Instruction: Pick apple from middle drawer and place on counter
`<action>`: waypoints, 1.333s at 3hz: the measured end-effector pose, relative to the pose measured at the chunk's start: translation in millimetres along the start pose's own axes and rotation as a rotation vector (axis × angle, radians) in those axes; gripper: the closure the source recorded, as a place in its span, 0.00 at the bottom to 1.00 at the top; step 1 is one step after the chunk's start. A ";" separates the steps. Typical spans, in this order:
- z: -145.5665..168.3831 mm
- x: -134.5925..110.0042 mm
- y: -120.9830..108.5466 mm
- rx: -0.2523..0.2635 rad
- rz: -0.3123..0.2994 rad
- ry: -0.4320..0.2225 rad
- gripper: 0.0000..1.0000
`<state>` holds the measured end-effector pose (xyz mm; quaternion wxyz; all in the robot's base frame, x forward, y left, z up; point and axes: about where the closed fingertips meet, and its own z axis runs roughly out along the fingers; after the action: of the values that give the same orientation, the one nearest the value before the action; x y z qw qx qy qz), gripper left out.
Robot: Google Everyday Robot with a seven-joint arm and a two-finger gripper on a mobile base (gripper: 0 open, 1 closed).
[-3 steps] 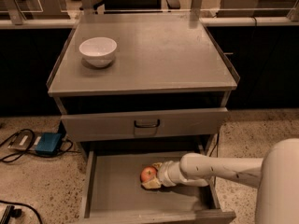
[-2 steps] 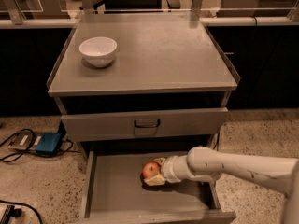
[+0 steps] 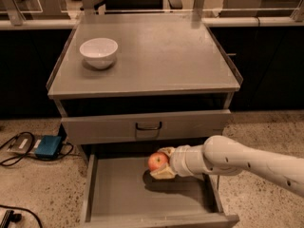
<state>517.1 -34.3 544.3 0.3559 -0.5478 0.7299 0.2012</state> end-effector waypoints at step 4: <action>-175.9 -116.1 -19.2 0.059 -0.128 -0.026 1.00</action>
Offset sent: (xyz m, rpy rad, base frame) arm -0.0555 -0.0326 0.1512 -0.0031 -0.1440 0.0553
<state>499.6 -84.5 749.2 0.3936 -0.5799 0.6943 0.1633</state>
